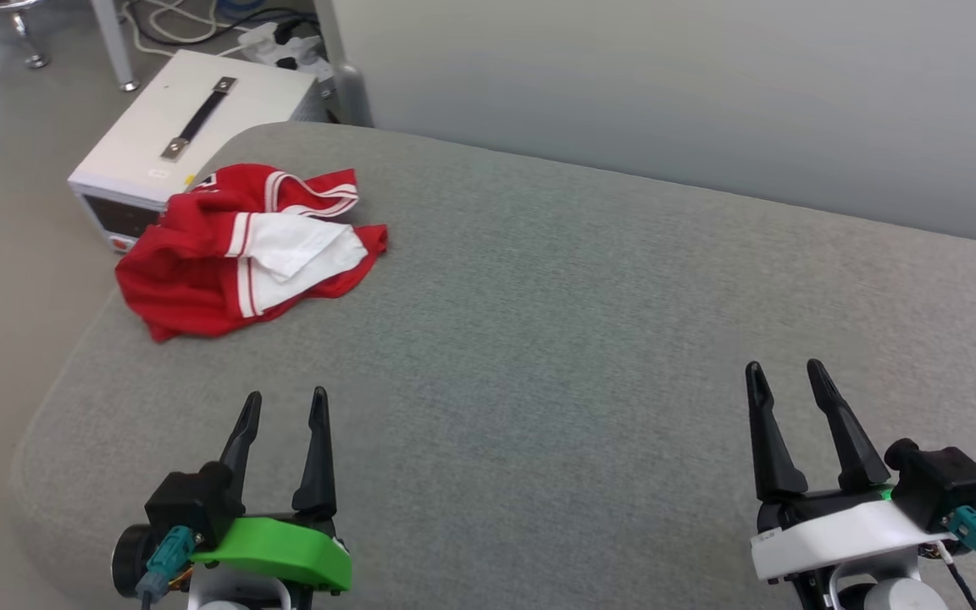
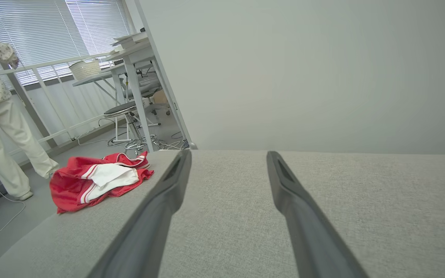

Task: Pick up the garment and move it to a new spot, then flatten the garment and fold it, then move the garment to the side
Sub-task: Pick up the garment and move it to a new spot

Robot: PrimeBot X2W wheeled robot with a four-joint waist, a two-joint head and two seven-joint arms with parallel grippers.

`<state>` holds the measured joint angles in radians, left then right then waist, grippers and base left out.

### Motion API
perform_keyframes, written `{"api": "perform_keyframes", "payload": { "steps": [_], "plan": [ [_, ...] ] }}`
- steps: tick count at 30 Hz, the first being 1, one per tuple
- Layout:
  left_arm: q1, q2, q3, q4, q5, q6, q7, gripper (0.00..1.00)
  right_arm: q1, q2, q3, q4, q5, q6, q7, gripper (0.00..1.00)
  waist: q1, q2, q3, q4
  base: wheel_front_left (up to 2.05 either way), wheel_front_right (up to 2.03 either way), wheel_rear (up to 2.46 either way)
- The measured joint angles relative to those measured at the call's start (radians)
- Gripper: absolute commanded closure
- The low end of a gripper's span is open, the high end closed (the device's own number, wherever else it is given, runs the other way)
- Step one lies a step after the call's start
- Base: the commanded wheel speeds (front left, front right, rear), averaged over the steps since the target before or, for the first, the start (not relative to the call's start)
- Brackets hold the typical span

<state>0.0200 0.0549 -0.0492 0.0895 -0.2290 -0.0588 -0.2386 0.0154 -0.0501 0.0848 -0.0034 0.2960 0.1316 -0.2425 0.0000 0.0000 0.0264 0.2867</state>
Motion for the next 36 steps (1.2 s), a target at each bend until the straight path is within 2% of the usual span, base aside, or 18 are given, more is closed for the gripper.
{"api": "perform_keyframes", "payload": {
  "steps": [9,16,21,31,36],
  "plan": [
    [0.001,0.000,0.002,-0.001,-0.010,-0.009,-0.017,0.00,0.002,0.002,0.026,0.001,0.010,0.000,-0.013,0.00,0.0000,0.0000,-0.005,0.148,0.00,0.00,0.00],
    [0.001,0.000,0.001,-0.002,-0.018,-0.009,-0.017,0.00,0.001,0.002,0.034,0.001,0.009,0.000,-0.013,0.00,0.0000,0.0000,0.006,0.221,0.00,0.00,0.00],
    [0.001,0.000,0.002,-0.003,-0.019,-0.007,-0.017,0.00,0.000,0.002,0.037,0.002,0.009,0.000,-0.013,0.00,0.0000,0.0000,0.018,0.235,0.00,0.00,0.00],
    [-0.002,0.000,0.020,-0.002,-0.049,-0.003,-0.017,0.00,-0.006,0.002,0.042,-0.002,0.005,0.000,-0.013,0.00,0.0000,0.0000,0.035,0.215,0.00,0.00,0.00],
    [-0.058,0.000,0.046,0.029,-0.061,-0.028,-0.017,0.00,-0.035,0.002,0.043,-0.024,-0.032,0.000,-0.013,0.00,0.0000,0.0000,0.076,0.198,0.00,0.00,0.00]
  ]
}}
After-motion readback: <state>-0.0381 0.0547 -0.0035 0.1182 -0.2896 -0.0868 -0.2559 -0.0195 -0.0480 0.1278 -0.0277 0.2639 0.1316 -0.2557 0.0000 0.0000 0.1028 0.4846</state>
